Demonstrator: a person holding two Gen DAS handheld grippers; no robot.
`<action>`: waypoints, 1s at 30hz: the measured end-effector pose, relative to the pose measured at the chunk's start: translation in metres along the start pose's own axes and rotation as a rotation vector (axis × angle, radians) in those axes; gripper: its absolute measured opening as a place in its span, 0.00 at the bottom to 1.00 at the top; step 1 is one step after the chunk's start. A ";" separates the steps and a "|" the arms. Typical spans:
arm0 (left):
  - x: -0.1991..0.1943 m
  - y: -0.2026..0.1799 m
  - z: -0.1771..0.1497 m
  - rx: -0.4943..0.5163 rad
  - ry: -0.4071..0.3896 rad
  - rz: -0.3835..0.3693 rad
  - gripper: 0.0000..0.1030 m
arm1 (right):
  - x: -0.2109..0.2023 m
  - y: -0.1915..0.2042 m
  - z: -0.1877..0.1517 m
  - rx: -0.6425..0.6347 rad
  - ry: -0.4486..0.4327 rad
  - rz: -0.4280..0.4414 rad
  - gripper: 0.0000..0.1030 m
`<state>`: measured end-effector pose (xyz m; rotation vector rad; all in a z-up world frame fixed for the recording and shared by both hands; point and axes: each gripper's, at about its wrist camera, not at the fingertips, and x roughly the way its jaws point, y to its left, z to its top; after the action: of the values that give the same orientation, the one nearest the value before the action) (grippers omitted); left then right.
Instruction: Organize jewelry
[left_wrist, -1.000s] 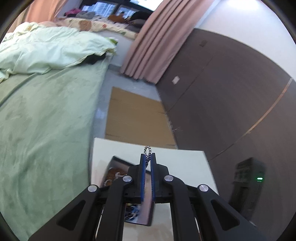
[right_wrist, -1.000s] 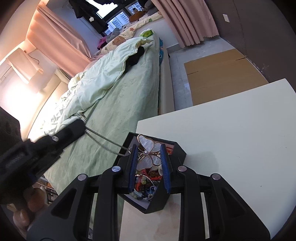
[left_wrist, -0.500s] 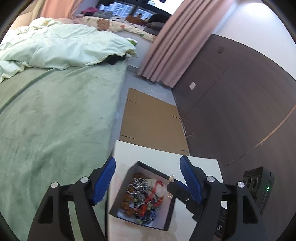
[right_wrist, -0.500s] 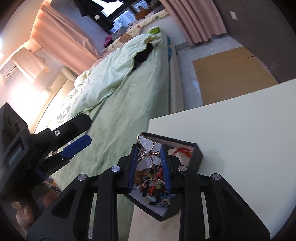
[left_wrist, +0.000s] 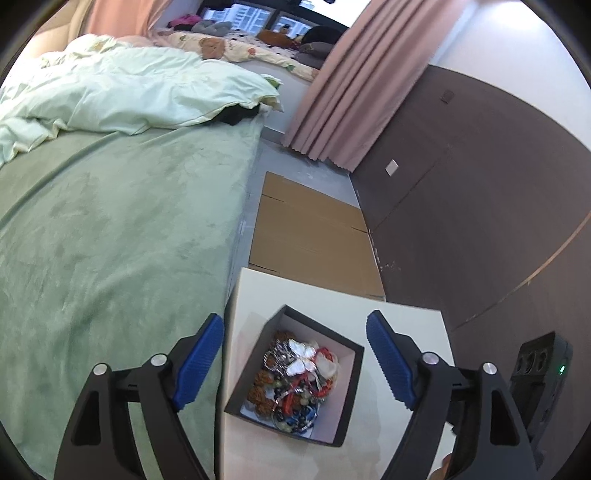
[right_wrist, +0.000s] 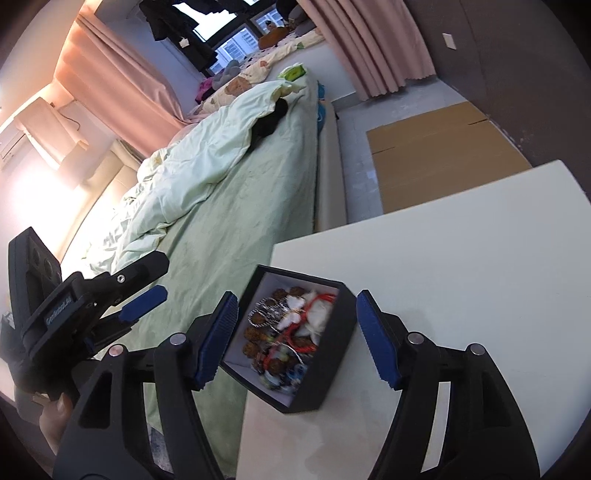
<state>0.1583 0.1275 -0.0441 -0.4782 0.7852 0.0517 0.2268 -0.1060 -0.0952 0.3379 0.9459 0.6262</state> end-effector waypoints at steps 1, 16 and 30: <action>0.000 -0.004 -0.003 0.016 -0.002 0.005 0.77 | -0.004 -0.002 -0.001 0.001 -0.003 -0.007 0.65; -0.021 -0.042 -0.040 0.163 -0.057 0.066 0.92 | -0.071 -0.037 -0.013 -0.001 -0.084 -0.130 0.89; -0.045 -0.064 -0.081 0.236 -0.108 0.090 0.92 | -0.102 -0.032 -0.037 -0.133 -0.113 -0.241 0.95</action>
<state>0.0865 0.0414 -0.0372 -0.2143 0.6963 0.0666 0.1630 -0.1957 -0.0668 0.1359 0.8169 0.4422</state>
